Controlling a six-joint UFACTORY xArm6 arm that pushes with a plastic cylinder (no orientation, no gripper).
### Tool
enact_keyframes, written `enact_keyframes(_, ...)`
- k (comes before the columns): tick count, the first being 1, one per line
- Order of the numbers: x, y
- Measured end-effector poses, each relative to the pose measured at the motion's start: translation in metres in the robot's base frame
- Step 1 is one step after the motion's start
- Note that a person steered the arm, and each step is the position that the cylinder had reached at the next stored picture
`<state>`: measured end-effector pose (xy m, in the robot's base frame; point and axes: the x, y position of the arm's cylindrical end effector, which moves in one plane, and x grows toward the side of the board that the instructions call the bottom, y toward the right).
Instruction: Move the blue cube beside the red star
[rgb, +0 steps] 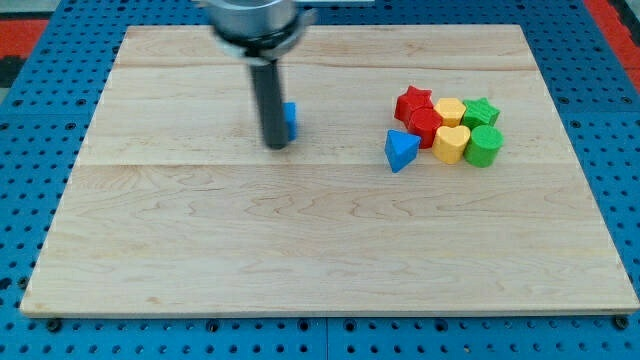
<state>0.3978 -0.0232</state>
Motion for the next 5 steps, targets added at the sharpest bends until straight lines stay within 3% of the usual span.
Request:
enact_keyframes(1,0.013,-0.038)
enact_keyframes(2,-0.02,-0.079)
enact_keyframes(3,-0.043,-0.071)
enact_keyframes(5,-0.039,0.039)
